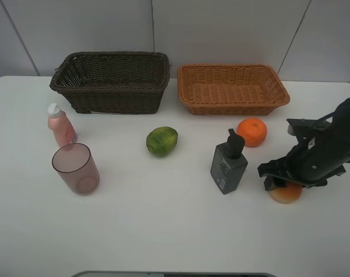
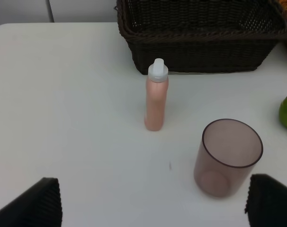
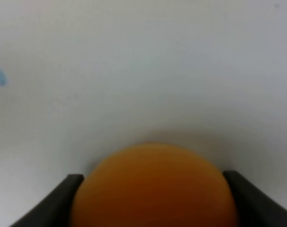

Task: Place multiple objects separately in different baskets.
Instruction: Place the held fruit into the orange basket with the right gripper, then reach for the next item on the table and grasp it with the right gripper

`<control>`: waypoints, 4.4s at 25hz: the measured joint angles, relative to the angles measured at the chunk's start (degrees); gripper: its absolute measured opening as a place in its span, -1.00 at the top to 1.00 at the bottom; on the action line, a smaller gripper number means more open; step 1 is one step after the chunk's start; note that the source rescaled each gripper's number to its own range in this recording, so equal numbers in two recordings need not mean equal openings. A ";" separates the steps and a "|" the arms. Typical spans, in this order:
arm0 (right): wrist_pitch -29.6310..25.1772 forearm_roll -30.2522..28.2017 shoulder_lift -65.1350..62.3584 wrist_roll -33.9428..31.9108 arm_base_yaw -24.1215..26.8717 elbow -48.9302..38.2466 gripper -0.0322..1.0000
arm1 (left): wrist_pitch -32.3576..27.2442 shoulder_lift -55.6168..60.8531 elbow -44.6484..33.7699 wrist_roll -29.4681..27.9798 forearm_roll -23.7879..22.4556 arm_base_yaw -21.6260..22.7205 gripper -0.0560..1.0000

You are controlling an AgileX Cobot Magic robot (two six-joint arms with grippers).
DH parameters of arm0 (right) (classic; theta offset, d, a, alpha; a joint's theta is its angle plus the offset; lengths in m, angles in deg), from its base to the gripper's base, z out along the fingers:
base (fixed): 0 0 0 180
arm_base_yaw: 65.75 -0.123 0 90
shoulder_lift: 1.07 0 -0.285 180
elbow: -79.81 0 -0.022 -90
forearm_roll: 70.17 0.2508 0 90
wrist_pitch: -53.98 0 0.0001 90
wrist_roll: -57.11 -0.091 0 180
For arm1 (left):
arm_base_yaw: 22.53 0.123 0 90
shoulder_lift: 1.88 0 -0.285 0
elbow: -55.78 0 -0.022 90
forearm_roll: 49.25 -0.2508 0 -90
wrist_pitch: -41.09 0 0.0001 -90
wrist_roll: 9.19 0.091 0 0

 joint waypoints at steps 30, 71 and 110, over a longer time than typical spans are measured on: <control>-40.01 -10.43 -5.12 0.00 0.00 40.57 0.25 | 0.00 0.00 0.00 0.00 0.00 0.00 -1.00; -31.28 -9.82 32.23 -0.01 0.00 76.20 -1.00 | 0.00 0.00 0.00 0.00 0.00 0.00 -1.00; -2.86 -11.50 9.90 -10.53 -3.63 26.07 -1.00 | 0.00 0.00 0.00 0.00 0.00 0.00 -1.00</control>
